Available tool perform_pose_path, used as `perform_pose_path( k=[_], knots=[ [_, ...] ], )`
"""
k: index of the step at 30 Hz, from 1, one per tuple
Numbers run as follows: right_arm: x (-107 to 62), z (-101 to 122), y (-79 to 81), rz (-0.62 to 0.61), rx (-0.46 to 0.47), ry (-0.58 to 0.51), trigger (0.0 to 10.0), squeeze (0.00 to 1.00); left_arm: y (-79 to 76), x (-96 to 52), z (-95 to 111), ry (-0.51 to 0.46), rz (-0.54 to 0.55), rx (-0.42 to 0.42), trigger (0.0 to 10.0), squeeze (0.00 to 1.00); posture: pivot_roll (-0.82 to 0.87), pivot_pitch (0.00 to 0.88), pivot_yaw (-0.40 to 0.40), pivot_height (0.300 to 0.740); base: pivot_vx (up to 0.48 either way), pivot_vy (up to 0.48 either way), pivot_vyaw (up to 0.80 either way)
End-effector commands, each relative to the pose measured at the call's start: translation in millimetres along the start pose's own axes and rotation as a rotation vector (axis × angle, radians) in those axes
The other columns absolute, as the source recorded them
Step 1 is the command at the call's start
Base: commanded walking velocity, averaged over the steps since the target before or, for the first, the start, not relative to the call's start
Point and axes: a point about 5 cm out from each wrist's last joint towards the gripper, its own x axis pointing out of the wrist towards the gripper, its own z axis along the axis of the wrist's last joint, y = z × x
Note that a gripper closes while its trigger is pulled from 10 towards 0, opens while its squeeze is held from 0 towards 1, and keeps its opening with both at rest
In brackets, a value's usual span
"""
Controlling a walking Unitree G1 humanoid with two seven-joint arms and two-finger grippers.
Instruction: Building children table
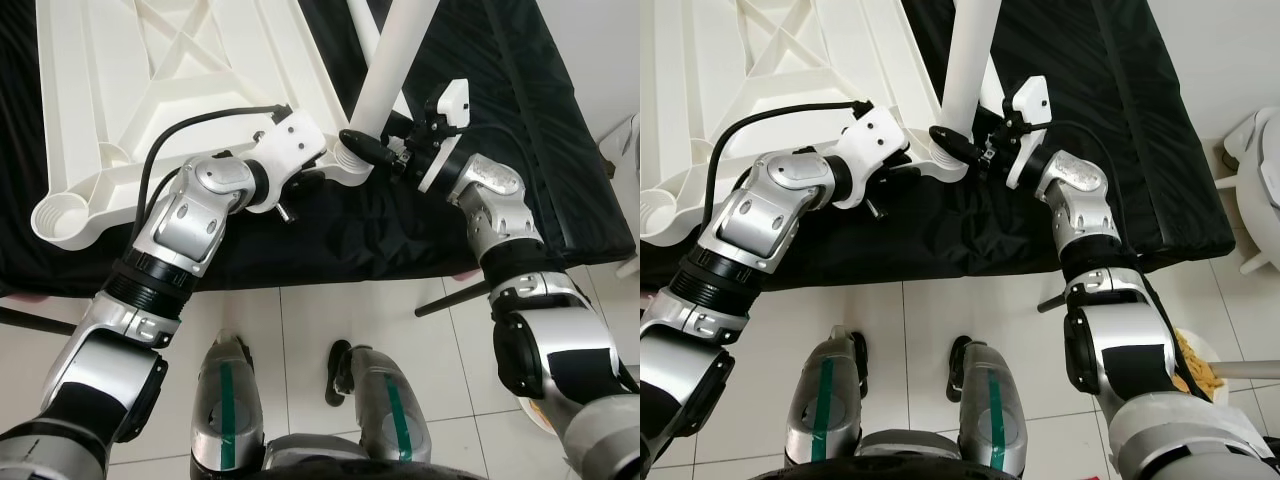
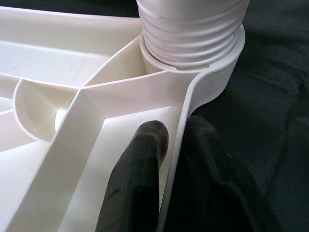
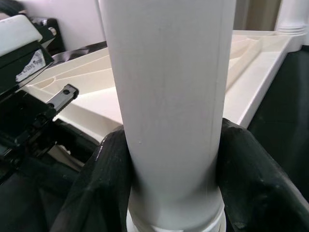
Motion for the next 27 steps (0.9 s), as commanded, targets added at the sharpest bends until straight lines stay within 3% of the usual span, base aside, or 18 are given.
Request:
perform_pose_path(
  k=[1, 16, 17, 18, 19, 23, 24, 27],
  knots=[
    [-3.3, -5.6, 2.8, -0.028, 0.038, -0.001, 10.0, 0.0, 4.2, -3.1, 8.3, -0.027, 0.057, 0.038, 10.0, 0.0, 0.05, 0.073, -0.054, 0.74, 0.0, 0.0, 0.0],
    [7.1, -5.8, 27.5, -0.199, 0.037, -0.026, 10.0, 0.0, 1.0, -1.9, 4.3, -0.006, 0.047, 0.019, 10.0, 0.0, 0.04, 0.085, -0.057, 0.74, 0.0, 0.0, 0.0],
    [7.6, -6.1, 29.1, -0.219, 0.036, -0.029, 10.0, 0.0, 1.1, -1.9, 4.2, -0.007, 0.049, 0.011, 10.0, 0.56, 0.04, 0.086, -0.058, 0.74, 0.0, 0.0, 0.0],
    [7.6, -6.1, 29.1, -0.219, 0.036, -0.029, 10.0, 0.0, 1.1, -1.9, 4.2, -0.007, 0.049, 0.011, 10.0, 0.56, 0.04, 0.086, -0.058, 0.74, 0.0, 0.0, 0.0],
    [8.0, -6.7, 30.7, -0.239, 0.035, -0.03, 10.0, 0.0, 0.8, -1.9, 4.0, -0.011, 0.045, -0.003, 10.0, 1.0, 0.04, 0.087, -0.058, 0.74, 0.0, 0.0, 0.0],
    [8.5, -7.2, 35.2, -0.284, 0.041, -0.035, 10.0, 0.0, -1.3, -2.9, 4.8, -0.022, 0.026, -0.011, 10.0, 1.0, 0.04, 0.088, -0.059, 0.74, 0.0, 0.0, 0.0],
    [8.5, -6.6, 36.5, -0.297, 0.043, -0.034, 10.0, 0.0, -1.7, -3.1, 5.0, -0.021, 0.024, -0.007, 10.0, 0.2, 0.04, 0.088, -0.059, 0.74, 0.0, 0.0, 0.0],
    [9.4, -5.1, 38.1, -0.338, 0.051, -0.044, 10.0, 0.0, -2.7, -2.5, 3.9, -0.014, 0.016, 0.006, 10.0, 0.2, 0.04, 0.089, -0.059, 0.74, 0.0, 0.0, 0.0]
  ],
)
